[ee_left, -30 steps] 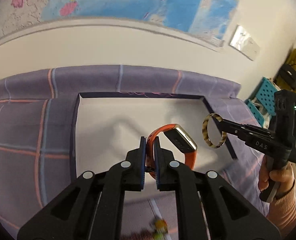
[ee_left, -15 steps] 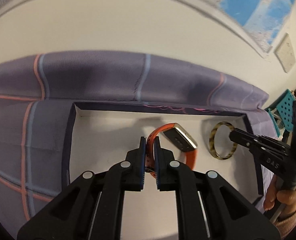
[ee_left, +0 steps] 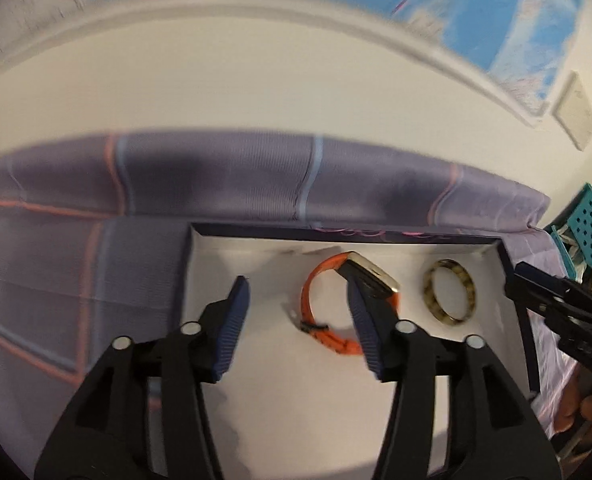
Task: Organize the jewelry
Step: 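Carry the watch and bangle into the white tray and open both tools, then withdraw both tools from the tray back over the remaining jewelry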
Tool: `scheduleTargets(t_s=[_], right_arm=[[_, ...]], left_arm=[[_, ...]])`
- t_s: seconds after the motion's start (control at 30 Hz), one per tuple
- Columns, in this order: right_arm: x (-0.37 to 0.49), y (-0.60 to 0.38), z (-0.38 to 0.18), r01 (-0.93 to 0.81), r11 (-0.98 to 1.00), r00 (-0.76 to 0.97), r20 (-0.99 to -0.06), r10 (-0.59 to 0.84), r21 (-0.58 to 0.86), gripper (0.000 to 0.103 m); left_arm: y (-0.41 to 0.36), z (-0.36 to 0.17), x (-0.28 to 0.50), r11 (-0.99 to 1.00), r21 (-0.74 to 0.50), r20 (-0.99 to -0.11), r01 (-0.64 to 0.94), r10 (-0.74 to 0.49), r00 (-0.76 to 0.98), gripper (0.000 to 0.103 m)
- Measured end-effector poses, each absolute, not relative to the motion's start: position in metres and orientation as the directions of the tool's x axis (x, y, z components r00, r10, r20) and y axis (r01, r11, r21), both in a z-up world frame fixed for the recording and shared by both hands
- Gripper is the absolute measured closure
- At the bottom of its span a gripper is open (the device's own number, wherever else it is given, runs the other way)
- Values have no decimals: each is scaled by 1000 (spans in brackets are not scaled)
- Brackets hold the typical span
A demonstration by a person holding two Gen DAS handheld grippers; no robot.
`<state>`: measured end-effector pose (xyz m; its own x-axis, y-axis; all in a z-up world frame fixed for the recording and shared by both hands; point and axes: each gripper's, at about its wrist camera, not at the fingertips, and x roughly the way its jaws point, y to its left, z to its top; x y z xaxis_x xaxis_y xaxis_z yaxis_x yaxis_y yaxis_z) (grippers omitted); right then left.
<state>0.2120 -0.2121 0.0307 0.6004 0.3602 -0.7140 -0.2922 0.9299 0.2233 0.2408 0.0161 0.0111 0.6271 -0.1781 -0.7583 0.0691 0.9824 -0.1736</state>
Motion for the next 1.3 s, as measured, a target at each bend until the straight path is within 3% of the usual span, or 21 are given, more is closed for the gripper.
scheduleTargets(t_s=[0.13,0.27,0.47,0.73,0.87,0.93,0.97,1.3], right_arm=[[161,-217,47,-410,879,582,-673,457,242,45],[116,-224,39,-467,838,521,-678,518,282,45],[70,-239,10,-425,862,501,-721,478,275,46],[42,-242,-21,-396,855,445,-745,498,335,66],[28,-233,-20,-432,858,443,-763,471,278,75],[22,-224,-19,-468,850,429,-779,457,240,90],[18,-221,-18,-483,844,426,-780,458,233,92],[-15,-201,6,-601,762,405,-731,549,240,94]], left_arm=[[15,36,192,985,-114,-686,127,-171,707,37],[15,47,143,981,-73,-643,181,-185,743,32],[13,39,82,972,-22,-638,234,-194,745,31],[17,11,42,969,-64,-668,239,-219,711,30],[18,2,32,965,-87,-683,246,-238,691,29],[18,-1,28,966,-88,-688,243,-236,686,29],[19,-2,27,966,-92,-690,243,-238,683,29],[22,-6,14,963,-109,-693,248,-253,675,29]])
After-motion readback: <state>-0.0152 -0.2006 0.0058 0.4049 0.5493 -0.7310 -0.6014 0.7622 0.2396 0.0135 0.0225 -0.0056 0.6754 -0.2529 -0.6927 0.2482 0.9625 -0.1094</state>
